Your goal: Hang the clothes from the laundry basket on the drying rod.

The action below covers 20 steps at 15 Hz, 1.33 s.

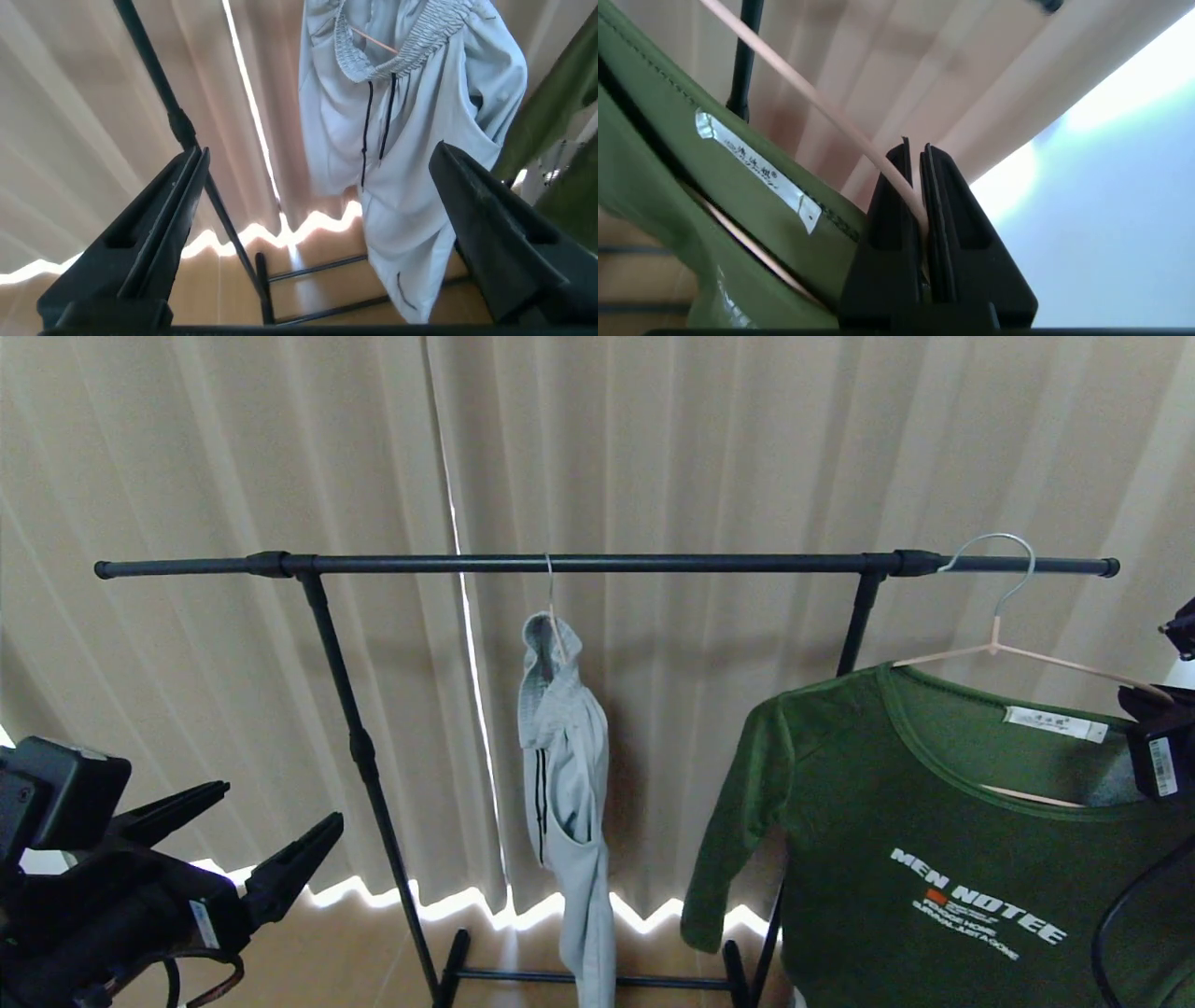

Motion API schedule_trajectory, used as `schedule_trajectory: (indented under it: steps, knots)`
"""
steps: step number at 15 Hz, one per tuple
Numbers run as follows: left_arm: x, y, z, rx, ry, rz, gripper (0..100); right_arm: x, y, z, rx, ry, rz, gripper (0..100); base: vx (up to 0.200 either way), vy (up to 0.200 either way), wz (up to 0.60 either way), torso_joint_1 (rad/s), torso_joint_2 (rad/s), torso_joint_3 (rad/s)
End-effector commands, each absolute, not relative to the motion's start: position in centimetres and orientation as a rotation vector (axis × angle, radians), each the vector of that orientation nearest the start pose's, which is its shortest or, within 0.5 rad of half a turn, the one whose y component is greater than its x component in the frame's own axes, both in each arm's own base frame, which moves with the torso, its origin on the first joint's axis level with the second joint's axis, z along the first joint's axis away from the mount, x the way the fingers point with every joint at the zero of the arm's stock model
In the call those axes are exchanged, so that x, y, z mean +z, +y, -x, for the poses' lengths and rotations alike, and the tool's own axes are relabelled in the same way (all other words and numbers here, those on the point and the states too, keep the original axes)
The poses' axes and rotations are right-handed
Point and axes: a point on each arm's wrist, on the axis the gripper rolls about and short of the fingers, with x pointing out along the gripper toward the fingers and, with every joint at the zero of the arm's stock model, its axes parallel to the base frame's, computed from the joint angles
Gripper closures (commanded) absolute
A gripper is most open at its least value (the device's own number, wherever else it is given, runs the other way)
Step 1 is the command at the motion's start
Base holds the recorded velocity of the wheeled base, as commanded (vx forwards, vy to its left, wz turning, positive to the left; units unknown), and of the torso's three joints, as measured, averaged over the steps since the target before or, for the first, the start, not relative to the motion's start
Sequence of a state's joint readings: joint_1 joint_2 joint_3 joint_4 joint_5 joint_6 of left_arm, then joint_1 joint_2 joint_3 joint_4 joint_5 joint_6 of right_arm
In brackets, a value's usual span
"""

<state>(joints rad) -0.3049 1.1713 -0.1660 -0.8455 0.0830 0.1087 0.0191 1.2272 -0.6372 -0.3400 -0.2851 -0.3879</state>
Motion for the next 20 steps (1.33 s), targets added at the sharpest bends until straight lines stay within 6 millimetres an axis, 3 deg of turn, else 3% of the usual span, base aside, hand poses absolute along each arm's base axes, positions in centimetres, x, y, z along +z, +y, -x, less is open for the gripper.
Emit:
schedule_trajectory:
  steps: [1, 6, 14, 17, 20]
  knots:
    - [15.1, -4.0, -13.5, -0.230, 0.150, -0.149, 0, 22.1, -0.3, -18.5, -0.210, 0.303, 0.421, 100, 0.000, 0.000, 0.00, 0.000, 0.00, 0.000]
    - [15.6, -4.1, -13.6, -0.232, 0.131, -0.148, 0, 22.1, 0.6, -18.5, -0.166, 0.290, 0.398, 100, 0.000, 0.000, 0.00, 0.000, 0.00, 0.000]
    - [15.8, -4.4, -13.2, -0.264, 0.113, -0.156, 0, 22.1, 1.1, -18.6, -0.144, 0.281, 0.364, 100, 0.200, 0.000, 0.00, 0.000, 0.00, 0.002]
    - [15.3, -4.4, -12.9, -0.265, 0.124, -0.185, 0, 22.1, 2.6, -18.8, -0.077, 0.274, 0.330, 100, 0.200, 0.000, 0.00, 0.010, 0.00, 0.001]
    - [15.4, -4.2, -12.4, -0.264, 0.107, -0.190, 0, 21.5, 3.3, -20.1, -0.048, 0.301, 0.331, 100, 0.000, 0.000, 0.00, 0.000, 0.00, 0.000]
